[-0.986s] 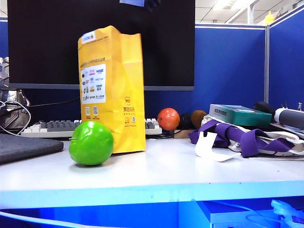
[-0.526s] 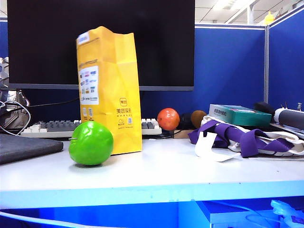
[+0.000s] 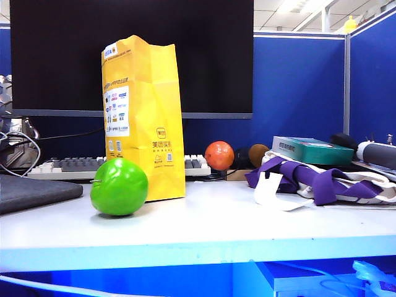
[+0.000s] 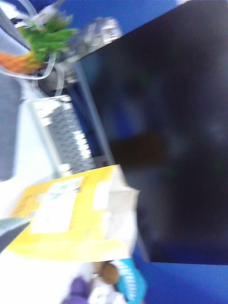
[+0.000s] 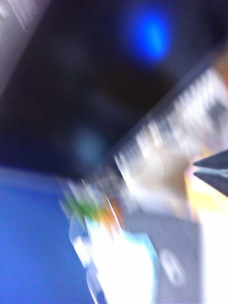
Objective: Pick up the green apple and throw it into the yellow paper bag.
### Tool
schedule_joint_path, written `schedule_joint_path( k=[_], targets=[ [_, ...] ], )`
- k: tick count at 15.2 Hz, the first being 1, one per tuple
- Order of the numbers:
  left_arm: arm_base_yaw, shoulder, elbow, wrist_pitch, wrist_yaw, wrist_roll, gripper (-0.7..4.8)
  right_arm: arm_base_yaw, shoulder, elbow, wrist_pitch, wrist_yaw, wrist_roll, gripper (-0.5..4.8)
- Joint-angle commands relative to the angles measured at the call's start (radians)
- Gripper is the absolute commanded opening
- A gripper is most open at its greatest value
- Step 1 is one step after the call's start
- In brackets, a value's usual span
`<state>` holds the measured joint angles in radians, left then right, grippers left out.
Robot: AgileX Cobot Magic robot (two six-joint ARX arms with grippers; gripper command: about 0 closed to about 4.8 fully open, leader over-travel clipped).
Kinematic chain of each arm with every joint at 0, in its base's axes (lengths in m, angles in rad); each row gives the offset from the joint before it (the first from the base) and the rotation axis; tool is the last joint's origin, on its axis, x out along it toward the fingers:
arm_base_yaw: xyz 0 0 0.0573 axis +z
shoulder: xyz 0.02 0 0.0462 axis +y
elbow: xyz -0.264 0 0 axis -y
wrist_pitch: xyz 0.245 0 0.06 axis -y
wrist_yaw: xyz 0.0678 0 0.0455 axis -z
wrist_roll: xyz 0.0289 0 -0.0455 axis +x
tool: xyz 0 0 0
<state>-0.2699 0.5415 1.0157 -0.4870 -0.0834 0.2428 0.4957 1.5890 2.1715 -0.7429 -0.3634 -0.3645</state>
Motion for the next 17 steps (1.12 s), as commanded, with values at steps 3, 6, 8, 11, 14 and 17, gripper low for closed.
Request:
schedule_joint_path(
  k=[3, 6, 8, 11, 14, 17],
  targets=[
    [0.002, -0.053, -0.033, 0.048, 0.041, -0.014, 4.79, 0.002, -0.401, -0.502, 0.395, 0.191, -0.018, -0.05],
    [0.002, -0.052, -0.042, 0.061, 0.047, -0.015, 4.79, 0.009, -0.633, -0.937, 0.638, 0.19, 0.063, -0.05],
    [0.002, -0.054, -0.091, 0.093, 0.082, -0.013, 4.79, 0.008, -0.772, -1.242, 0.782, 0.232, 0.116, -0.05],
    [0.002, -0.053, -0.211, 0.177, 0.208, -0.015, 4.79, 0.008, -0.813, -1.477, 0.829, 0.227, 0.205, -0.04],
    [0.002, -0.051, -0.322, 0.176, 0.142, -0.022, 4.79, 0.005, -0.726, -1.545, 0.776, 0.229, 0.206, -0.01],
    [0.002, -0.052, -0.36, 0.196, -0.025, -0.023, 4.79, 0.005, -0.647, -1.545, 0.787, 0.232, 0.208, -0.01]
  ],
)
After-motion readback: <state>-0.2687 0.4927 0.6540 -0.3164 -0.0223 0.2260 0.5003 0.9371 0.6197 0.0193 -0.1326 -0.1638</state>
